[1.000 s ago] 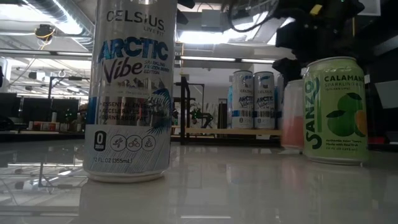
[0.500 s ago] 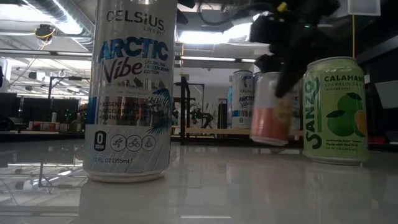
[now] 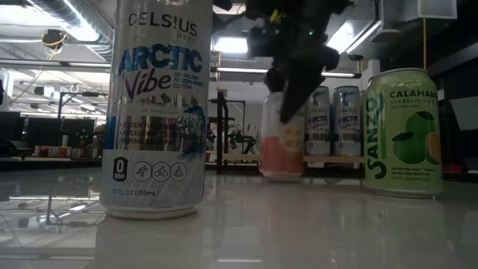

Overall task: Place canned beverage on shelf
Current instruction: Put the orange-white soda can on the shelf

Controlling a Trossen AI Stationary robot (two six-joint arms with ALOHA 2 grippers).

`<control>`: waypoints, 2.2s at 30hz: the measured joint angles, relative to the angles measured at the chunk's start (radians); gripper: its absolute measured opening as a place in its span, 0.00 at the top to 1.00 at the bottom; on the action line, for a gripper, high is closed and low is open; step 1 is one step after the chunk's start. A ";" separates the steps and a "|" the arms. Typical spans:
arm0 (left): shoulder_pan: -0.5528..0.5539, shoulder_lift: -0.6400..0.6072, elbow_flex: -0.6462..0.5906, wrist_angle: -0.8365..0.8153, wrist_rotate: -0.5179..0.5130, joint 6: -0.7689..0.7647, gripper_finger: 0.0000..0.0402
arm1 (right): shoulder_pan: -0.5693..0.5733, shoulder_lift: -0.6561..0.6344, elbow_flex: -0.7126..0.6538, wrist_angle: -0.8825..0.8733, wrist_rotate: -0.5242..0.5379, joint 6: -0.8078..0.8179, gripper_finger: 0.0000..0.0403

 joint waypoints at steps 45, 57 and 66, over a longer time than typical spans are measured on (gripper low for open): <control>0.000 0.000 0.000 -0.035 0.002 -0.021 0.03 | 0.002 -0.024 0.044 -0.054 0.042 0.016 0.08; 0.000 0.001 0.002 0.055 0.001 -0.042 0.03 | 0.002 -0.264 0.043 -0.257 0.039 0.023 0.08; 0.000 0.082 0.000 0.254 0.001 -0.085 0.03 | 0.002 -0.596 -0.171 -0.163 0.045 0.060 0.08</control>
